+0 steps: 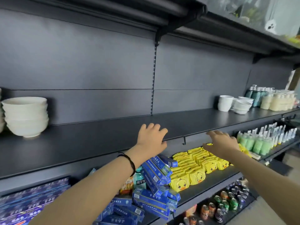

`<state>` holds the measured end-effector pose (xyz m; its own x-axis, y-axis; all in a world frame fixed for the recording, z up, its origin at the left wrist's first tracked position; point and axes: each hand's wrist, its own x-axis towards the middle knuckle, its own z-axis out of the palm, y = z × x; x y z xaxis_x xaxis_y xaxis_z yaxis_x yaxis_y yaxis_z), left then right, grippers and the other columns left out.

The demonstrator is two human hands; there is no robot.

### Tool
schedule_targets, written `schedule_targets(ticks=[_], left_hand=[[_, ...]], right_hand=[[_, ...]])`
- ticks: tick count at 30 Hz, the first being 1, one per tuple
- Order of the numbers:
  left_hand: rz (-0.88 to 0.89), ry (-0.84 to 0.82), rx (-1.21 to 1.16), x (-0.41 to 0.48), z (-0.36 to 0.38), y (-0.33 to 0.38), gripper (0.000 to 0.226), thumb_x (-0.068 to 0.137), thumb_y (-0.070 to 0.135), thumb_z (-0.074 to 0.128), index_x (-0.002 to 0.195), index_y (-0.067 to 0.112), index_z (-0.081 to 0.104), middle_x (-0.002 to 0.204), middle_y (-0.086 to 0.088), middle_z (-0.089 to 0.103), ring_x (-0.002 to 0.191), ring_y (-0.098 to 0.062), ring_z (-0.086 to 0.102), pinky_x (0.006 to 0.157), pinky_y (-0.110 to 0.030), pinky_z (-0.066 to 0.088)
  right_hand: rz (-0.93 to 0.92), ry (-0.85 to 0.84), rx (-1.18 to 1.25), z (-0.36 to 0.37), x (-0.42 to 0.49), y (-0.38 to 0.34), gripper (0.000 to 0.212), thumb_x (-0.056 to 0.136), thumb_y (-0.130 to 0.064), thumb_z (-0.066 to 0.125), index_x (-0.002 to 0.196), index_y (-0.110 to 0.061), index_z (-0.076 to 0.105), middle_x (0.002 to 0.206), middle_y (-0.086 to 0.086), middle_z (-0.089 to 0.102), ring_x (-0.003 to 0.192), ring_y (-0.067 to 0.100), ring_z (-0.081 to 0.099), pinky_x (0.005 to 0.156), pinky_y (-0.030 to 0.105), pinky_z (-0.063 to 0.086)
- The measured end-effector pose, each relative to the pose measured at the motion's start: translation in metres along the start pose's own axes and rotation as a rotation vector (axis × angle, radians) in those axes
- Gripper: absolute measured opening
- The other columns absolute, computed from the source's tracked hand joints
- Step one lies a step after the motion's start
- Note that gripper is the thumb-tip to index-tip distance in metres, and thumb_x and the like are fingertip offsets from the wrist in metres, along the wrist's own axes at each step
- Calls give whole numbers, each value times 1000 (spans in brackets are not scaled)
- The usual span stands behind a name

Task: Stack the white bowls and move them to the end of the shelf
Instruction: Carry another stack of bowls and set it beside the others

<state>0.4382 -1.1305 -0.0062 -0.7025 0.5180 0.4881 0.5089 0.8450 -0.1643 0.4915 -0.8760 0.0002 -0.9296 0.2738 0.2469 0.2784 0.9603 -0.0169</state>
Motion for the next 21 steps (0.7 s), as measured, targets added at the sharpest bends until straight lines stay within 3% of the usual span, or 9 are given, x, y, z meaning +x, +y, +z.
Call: schedule_targets(ticks=[11, 15, 21], left_hand=[[135, -53, -130, 130, 60, 101, 45, 91, 44, 46, 133, 27, 49, 128, -1, 55, 120, -24, 49, 97, -39, 36], [172, -54, -177, 189, 96, 142, 43, 92, 45, 45, 131, 27, 49, 123, -1, 55, 116, -23, 51, 96, -39, 36], [184, -44, -204, 300, 140, 184, 48, 93, 49, 45, 136, 27, 45, 135, 0, 50, 126, -24, 44, 102, -40, 32]], right_hand=[[195, 30, 38, 13, 35, 126, 73, 89, -56, 56, 150, -30, 28, 155, -1, 35, 140, 27, 36, 109, 48, 34], [249, 15, 0, 26, 75, 175, 74, 90, -56, 54, 152, -30, 24, 156, -3, 34, 140, 26, 35, 109, 46, 33], [349, 1, 12, 41, 155, 251, 75, 89, -57, 55, 152, -33, 22, 155, -3, 36, 140, 25, 36, 110, 44, 34]])
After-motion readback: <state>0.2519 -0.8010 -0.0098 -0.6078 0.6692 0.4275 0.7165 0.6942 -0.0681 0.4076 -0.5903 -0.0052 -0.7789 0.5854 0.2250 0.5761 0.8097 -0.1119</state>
